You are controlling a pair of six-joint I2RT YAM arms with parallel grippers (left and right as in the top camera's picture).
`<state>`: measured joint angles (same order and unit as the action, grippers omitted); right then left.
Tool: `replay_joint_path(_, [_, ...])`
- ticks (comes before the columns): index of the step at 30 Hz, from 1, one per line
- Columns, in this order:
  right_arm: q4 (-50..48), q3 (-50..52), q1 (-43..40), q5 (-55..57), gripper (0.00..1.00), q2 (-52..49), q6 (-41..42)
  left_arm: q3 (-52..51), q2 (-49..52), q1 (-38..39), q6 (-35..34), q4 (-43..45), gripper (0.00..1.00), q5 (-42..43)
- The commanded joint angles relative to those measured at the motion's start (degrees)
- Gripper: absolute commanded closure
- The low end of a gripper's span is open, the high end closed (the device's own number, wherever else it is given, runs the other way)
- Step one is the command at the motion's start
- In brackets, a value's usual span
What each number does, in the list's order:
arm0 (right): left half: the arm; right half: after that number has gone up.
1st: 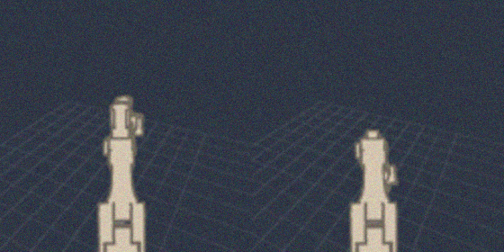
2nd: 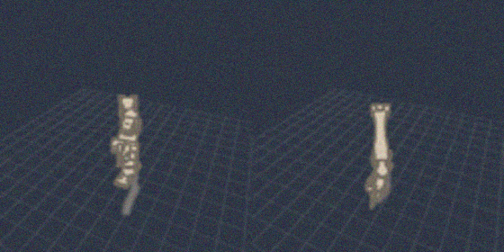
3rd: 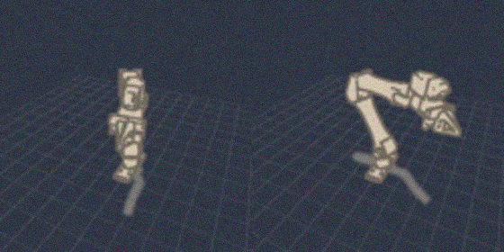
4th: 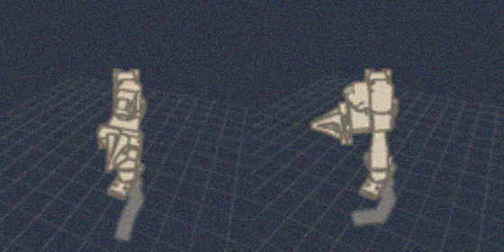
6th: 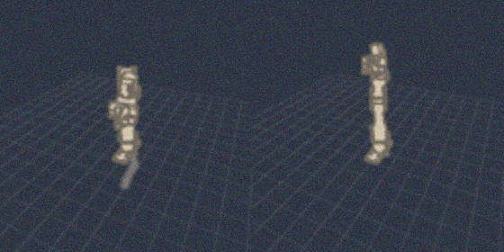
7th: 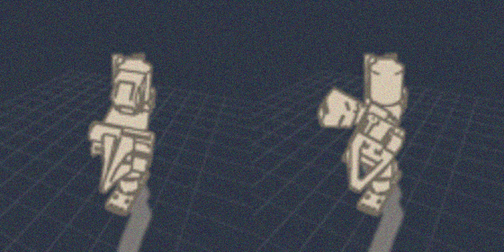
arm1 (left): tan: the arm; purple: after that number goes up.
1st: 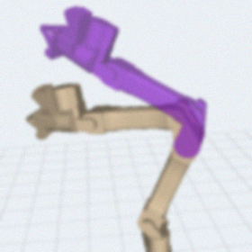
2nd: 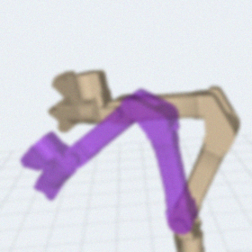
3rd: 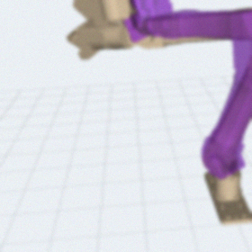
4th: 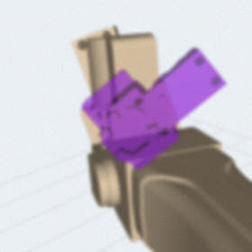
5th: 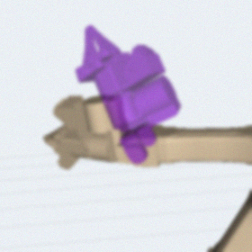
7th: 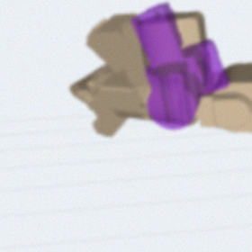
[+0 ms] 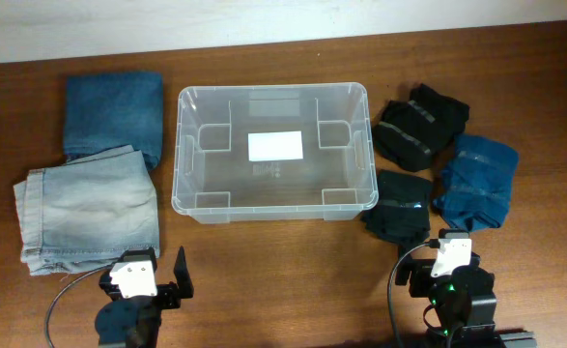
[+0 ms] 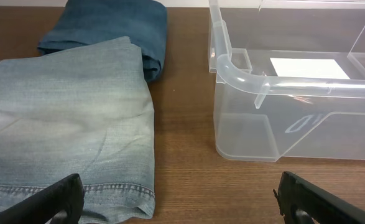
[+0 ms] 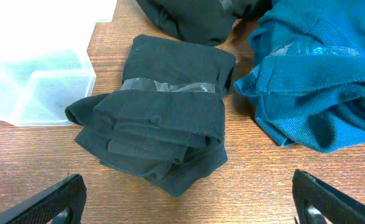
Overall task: Pack container
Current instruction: 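Move the left gripper toward the folded light-wash jeans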
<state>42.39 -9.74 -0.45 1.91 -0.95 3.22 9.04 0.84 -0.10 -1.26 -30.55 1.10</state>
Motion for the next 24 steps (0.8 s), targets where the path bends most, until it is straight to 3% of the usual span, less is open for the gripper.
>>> replay_joint_path(1, [0.15, 0.46, -0.37, 0.07, 0.02, 0.44, 0.68, -0.63, -0.44, 0.22, 0.85, 1.33, 0.01, 0.81])
replay_joint_path(18, [0.15, 0.46, -0.37, 0.07, 0.02, 0.44, 0.68, -0.5, -0.44, 0.22, 0.79, 3.02, 0.01, 4.57])
replay_joint_path(20, [0.15, 0.46, -0.37, 0.07, 0.02, 0.44, 0.7, 0.83, -0.31, 0.17, -2.47, 3.08, 0.01, 4.46])
replay_joint_path(24, [0.15, 0.46, -0.37, 0.07, 0.02, 0.44, 0.68, 8.2, 5.05, 0.15, -10.38, -0.02, 0.01, -3.82])
